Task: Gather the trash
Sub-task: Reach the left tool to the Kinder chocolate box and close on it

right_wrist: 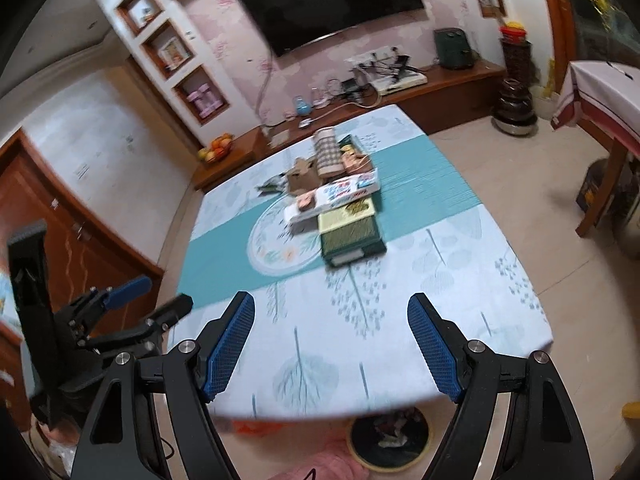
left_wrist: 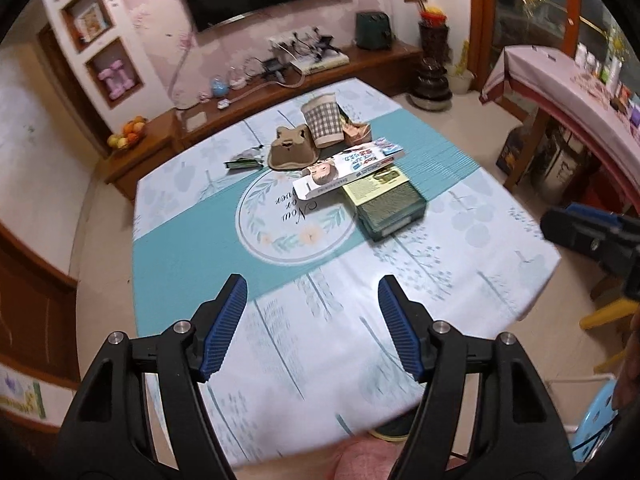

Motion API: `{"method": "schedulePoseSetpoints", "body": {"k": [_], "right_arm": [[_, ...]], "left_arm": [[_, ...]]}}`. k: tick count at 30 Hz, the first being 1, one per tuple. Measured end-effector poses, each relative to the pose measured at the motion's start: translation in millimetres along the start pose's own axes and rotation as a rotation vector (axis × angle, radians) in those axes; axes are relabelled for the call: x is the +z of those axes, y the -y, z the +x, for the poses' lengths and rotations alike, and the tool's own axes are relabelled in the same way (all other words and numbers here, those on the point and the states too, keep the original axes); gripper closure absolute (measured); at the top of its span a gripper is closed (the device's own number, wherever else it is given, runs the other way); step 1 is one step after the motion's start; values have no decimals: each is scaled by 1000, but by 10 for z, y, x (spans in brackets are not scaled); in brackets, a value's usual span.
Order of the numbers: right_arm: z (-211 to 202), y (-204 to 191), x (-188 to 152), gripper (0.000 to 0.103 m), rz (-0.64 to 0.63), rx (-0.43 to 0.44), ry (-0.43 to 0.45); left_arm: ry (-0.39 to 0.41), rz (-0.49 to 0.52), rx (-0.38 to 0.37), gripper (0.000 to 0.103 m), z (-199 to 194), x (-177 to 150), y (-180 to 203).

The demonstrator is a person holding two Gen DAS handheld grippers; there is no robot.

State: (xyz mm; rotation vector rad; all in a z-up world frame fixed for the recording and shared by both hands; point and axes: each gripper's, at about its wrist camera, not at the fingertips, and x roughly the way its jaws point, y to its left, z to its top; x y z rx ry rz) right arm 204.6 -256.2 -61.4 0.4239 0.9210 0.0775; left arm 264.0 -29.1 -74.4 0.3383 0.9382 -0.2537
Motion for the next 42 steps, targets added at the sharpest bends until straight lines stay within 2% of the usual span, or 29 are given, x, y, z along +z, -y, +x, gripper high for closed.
{"method": "schedulePoseSetpoints", "body": {"k": [8, 18, 24, 32, 42], "right_arm": [[1020, 4, 474, 23, 141, -98, -46], [1810, 176, 606, 23, 209, -189, -89], [2058, 279, 612, 23, 242, -203, -105], [2250, 320, 683, 23, 238, -199, -121], [2433, 346, 784, 23, 239, -183, -142]], "left_arm": [[-39, 141, -25, 38, 1253, 512, -249], [44, 319, -21, 38, 2258, 730, -34], [102, 437, 16, 38, 2568, 818, 102], [162, 531, 29, 38, 2742, 935, 177], [201, 615, 26, 38, 2901, 1053, 260]]}}
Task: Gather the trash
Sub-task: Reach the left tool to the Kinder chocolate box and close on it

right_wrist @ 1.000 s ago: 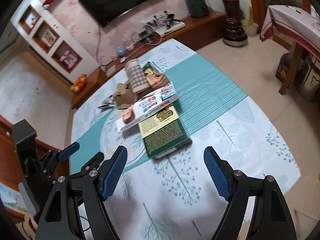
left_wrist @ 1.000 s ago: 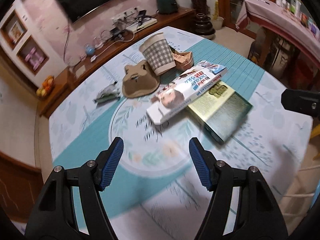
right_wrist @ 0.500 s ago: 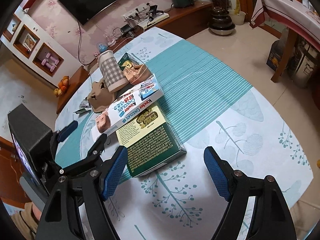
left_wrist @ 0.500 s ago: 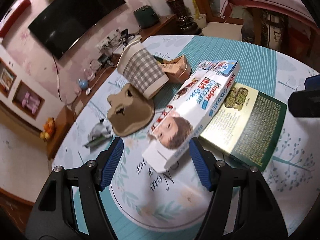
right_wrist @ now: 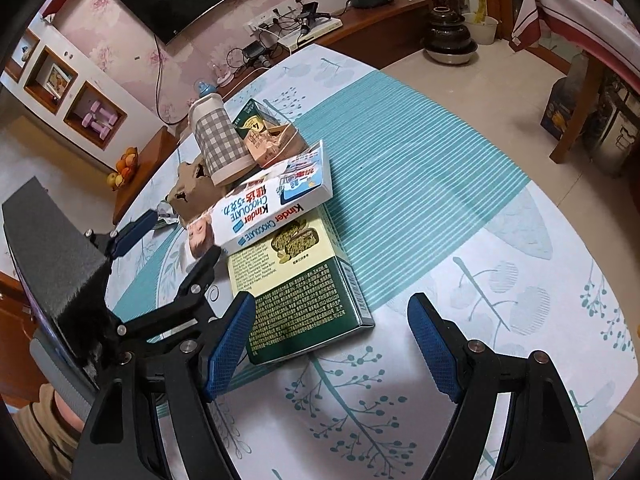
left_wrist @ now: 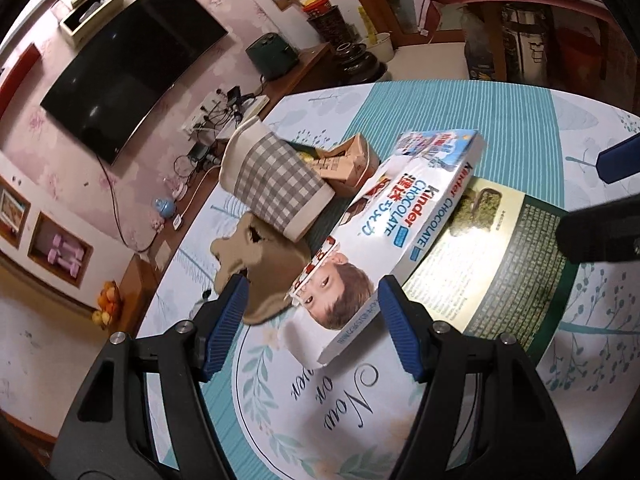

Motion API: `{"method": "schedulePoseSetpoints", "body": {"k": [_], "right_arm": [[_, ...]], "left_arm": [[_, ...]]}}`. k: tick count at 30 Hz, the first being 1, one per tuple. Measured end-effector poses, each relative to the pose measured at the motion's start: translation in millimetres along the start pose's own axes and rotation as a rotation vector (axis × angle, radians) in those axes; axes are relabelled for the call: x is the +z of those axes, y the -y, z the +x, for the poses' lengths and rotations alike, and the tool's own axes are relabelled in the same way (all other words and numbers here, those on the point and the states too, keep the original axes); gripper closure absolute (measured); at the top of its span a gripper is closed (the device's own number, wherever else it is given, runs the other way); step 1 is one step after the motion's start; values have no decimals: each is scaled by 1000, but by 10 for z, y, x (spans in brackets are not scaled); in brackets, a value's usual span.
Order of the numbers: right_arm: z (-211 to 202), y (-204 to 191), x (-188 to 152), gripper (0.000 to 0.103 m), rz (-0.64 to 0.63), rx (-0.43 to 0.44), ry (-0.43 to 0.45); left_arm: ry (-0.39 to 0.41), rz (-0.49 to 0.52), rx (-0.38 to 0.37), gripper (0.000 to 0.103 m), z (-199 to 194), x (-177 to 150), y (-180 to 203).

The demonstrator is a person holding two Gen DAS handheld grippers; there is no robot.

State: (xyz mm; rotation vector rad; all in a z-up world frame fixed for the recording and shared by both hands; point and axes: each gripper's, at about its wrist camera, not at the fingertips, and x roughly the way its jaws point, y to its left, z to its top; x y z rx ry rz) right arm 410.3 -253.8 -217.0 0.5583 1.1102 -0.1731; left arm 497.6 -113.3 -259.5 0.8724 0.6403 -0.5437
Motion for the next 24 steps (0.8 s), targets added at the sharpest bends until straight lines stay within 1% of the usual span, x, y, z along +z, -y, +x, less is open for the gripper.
{"method": "schedulePoseSetpoints", "body": {"k": [2, 4, 5, 6, 7, 8, 9, 10, 13, 17, 19, 24], "right_arm": [[34, -13, 18, 23, -4, 2, -4], [65, -26, 38, 23, -8, 0, -6], [72, -20, 42, 23, -7, -5, -8], [85, -11, 47, 23, -5, -4, -10], [104, -4, 56, 23, 2, 2, -12], [112, 4, 60, 23, 5, 3, -13], [125, 4, 69, 23, 5, 3, -12], [134, 4, 77, 23, 4, 3, -12], [163, -13, 100, 23, -4, 7, -13], [205, -44, 128, 23, -17, 14, -15], [221, -74, 140, 23, -19, 19, -13], [262, -102, 232, 23, 6, 47, 5]], "left_arm": [[20, 23, -6, 48, 15, 19, 12], [27, 48, -11, 76, 23, 28, 37], [24, 56, -12, 81, 17, 40, 57], [20, 58, -12, 90, 42, 44, 48], [20, 56, -15, 96, 38, 49, 51], [20, 53, -15, 97, 43, 51, 39], [24, 48, -15, 101, 36, 49, 19], [29, 42, -15, 103, 16, 54, 11], [53, 16, -10, 103, -83, 56, -61], [60, -55, -14, 103, -245, 54, -257], [50, -94, -21, 103, -298, 36, -375], [-8, -203, -70, 103, -330, -36, -608]]}}
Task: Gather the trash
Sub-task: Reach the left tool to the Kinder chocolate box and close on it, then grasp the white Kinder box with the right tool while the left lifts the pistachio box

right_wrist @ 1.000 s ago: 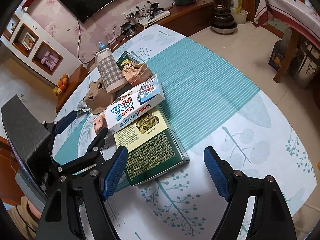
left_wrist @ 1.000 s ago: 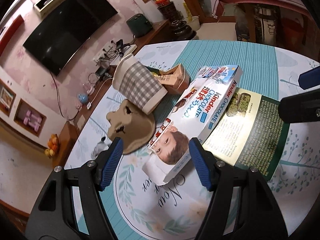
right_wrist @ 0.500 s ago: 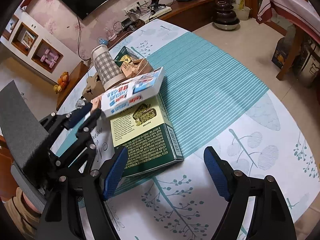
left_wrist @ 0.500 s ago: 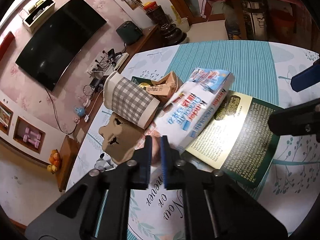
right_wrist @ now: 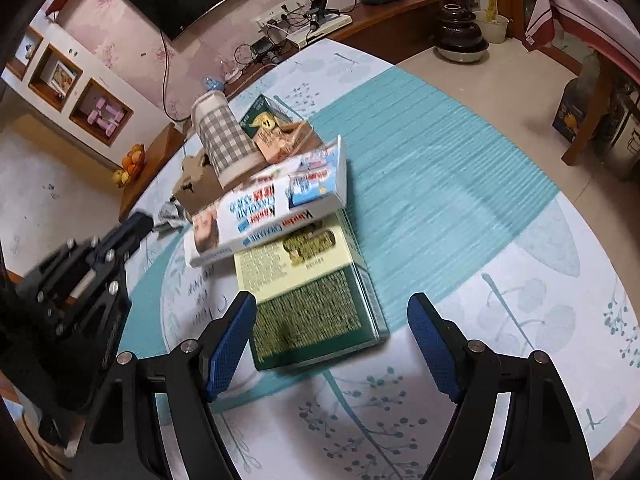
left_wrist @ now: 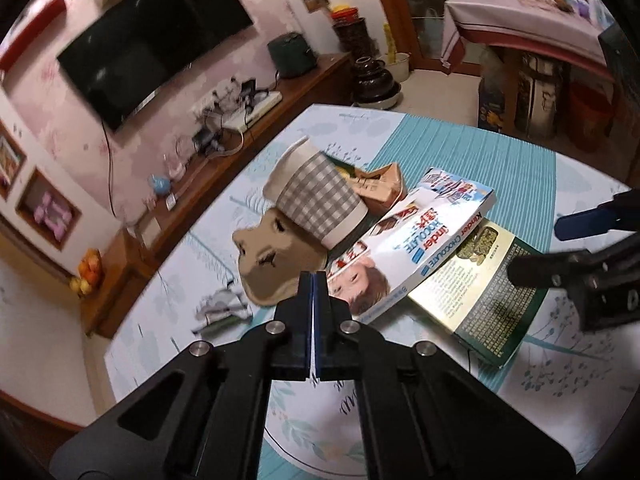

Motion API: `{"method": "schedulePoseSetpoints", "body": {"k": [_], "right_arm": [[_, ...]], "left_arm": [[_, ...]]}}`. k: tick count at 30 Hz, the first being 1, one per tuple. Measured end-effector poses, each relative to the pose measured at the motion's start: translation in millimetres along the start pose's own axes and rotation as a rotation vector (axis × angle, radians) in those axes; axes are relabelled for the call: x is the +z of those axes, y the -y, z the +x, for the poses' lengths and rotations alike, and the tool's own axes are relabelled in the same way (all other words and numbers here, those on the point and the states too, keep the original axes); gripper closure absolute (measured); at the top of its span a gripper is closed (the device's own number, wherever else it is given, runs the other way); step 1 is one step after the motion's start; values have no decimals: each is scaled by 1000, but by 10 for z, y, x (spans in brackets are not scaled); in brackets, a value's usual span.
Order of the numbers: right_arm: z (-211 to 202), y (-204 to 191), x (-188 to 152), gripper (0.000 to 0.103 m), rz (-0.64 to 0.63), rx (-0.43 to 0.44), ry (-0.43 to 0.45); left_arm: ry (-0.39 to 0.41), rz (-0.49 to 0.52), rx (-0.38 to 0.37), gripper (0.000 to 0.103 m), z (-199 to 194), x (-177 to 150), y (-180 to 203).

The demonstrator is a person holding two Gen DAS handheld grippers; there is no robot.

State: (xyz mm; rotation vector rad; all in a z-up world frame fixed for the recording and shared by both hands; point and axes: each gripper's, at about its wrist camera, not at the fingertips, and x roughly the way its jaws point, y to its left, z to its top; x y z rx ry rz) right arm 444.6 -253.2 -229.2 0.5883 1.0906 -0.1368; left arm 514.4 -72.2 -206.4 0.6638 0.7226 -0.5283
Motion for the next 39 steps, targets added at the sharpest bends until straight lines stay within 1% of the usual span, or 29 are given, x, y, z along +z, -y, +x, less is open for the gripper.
{"method": "schedulePoseSetpoints", "body": {"k": [4, 7, 12, 14, 16, 17, 20, 22, 25, 27, 30, 32, 36, 39], "right_arm": [[87, -16, 170, 23, 42, 39, 26], [185, -28, 305, 23, 76, 67, 49], [357, -32, 448, 23, 111, 87, 78], [423, -63, 475, 29, 107, 101, 89], [485, -105, 486, 38, 94, 108, 98], [514, -123, 490, 39, 89, 107, 103], [581, -163, 508, 53, 76, 115, 119], [558, -173, 494, 60, 76, 137, 145], [474, -209, 475, 65, 64, 168, 187], [421, -222, 469, 69, 66, 195, 189], [313, -206, 435, 79, 102, 272, 183], [240, -188, 419, 82, 123, 307, 181], [13, -151, 390, 88, 139, 345, 193], [-240, -97, 398, 90, 138, 347, 238]], "left_arm": [[-41, -59, -25, 103, 33, -66, -71], [-75, -112, -60, 103, 75, -127, -110], [-126, -193, -106, 103, 121, -237, -103], [-144, -223, -123, 103, 138, -295, -106], [-158, -245, -136, 103, 158, -337, -109], [-165, -255, -144, 103, 162, -362, -105], [-180, -276, -156, 103, 169, -410, -110], [-190, -289, -158, 103, 168, -432, -124], [-211, -323, -174, 103, 174, -476, -165], [-224, -352, -188, 103, 169, -493, -208], [-232, -388, -202, 103, 138, -495, -280], [-235, -415, -214, 103, 99, -485, -317], [-241, -460, -247, 103, 26, -427, -369], [-240, -486, -272, 103, -17, -360, -377]]}}
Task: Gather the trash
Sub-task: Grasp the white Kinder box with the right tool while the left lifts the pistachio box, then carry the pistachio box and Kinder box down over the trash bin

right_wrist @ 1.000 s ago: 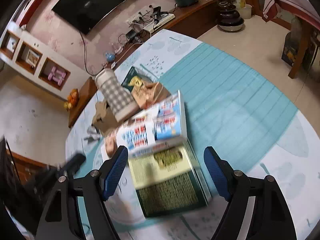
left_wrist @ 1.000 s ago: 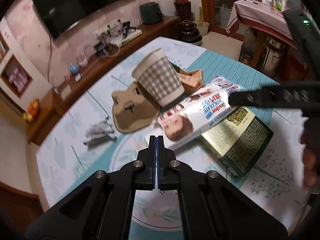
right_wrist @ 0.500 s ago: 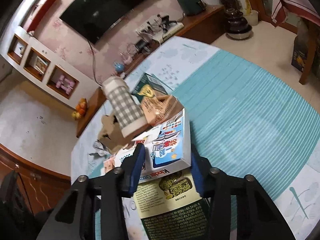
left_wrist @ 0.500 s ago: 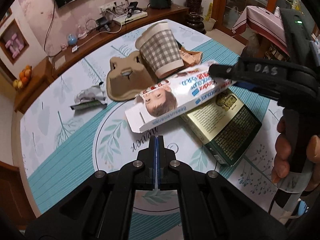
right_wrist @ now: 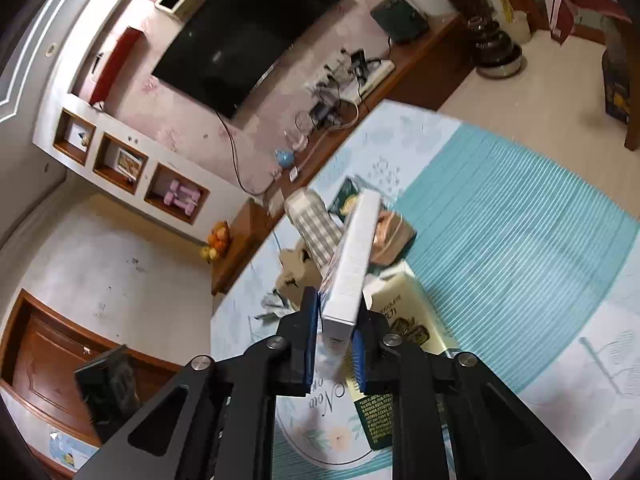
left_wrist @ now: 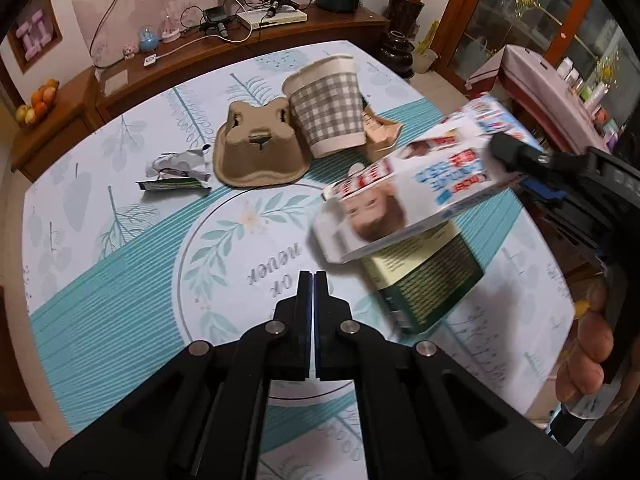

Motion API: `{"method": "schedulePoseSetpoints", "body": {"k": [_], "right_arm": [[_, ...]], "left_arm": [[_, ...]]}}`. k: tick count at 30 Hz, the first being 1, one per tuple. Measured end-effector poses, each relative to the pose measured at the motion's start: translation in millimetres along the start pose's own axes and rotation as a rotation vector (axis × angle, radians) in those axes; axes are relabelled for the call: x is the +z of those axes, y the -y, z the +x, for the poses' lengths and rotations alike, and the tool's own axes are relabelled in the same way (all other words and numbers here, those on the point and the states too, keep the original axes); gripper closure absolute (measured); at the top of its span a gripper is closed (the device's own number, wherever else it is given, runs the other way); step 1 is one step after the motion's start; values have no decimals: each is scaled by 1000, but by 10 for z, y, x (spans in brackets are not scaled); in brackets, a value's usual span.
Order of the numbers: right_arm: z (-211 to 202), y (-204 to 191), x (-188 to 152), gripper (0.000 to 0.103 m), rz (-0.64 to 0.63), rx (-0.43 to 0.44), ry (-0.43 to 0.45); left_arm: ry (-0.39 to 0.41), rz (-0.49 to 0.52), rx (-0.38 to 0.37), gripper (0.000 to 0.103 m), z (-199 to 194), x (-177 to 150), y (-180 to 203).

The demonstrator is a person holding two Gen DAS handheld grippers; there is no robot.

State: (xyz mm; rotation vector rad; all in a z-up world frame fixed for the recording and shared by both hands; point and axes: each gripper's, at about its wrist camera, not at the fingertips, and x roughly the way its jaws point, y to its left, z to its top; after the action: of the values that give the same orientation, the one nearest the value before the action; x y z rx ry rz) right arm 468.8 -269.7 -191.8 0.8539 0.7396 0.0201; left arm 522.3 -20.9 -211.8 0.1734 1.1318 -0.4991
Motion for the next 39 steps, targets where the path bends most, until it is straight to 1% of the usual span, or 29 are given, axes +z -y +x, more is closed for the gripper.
{"method": "schedulePoseSetpoints", "body": {"k": [3, 5, 6, 7, 8, 9, 10, 12, 15, 17, 20, 22, 26, 31, 33, 34, 37, 39], "right_arm": [[-270, -19, 102, 90, -21, -27, 74], [-454, -19, 166, 90, -39, -60, 136], [-528, -14, 190, 90, -44, -72, 159], [-599, 3, 211, 90, -46, -87, 185], [-672, 25, 226, 90, -46, -103, 208], [-739, 54, 236, 90, -42, -115, 227], [-796, 89, 239, 90, -36, -128, 243], [-898, 159, 244, 90, -30, -156, 267], [-1045, 235, 213, 90, -42, -207, 289], [-1117, 278, 181, 90, -65, -242, 294], [-1224, 348, 103, 90, -87, -265, 288], [-1285, 380, 36, 90, -109, -279, 286], [-1289, 378, -65, 90, -136, -284, 276], [-1269, 393, -172, 90, -140, -281, 261], [-1225, 358, -182, 90, -142, -279, 253], [-1225, 357, -200, 90, -143, -277, 249], [-1225, 323, -233, 90, -156, -278, 247], [-1201, 304, -226, 90, -156, -274, 242]], "left_arm": [[-21, -18, -32, 103, 9, 67, 79], [-46, -29, -53, 102, 45, 109, 146], [-57, -35, -62, 93, 68, 125, 172], [-68, -43, -71, 77, 95, 144, 211], [-72, -54, -79, 66, 114, 162, 250], [-69, -59, -84, 47, 128, 176, 274], [-65, -64, -87, 34, 134, 195, 317], [-53, -60, -87, 31, 146, 241, 418], [-62, -58, -72, 20, 220, 306, 537], [-85, -82, -71, 19, 314, 332, 601], [-126, -130, -48, 13, 482, 352, 637], [-146, -177, -28, 5, 593, 356, 639], [-168, -244, 19, 2, 764, 387, 688], [-194, -240, 112, 1, 985, 390, 823], [-212, -241, 136, 0, 1072, 383, 871], [-203, -251, 129, 0, 1096, 386, 893], [-198, -240, 155, 0, 1155, 409, 973], [-198, -245, 156, 2, 1165, 409, 1006]]}}
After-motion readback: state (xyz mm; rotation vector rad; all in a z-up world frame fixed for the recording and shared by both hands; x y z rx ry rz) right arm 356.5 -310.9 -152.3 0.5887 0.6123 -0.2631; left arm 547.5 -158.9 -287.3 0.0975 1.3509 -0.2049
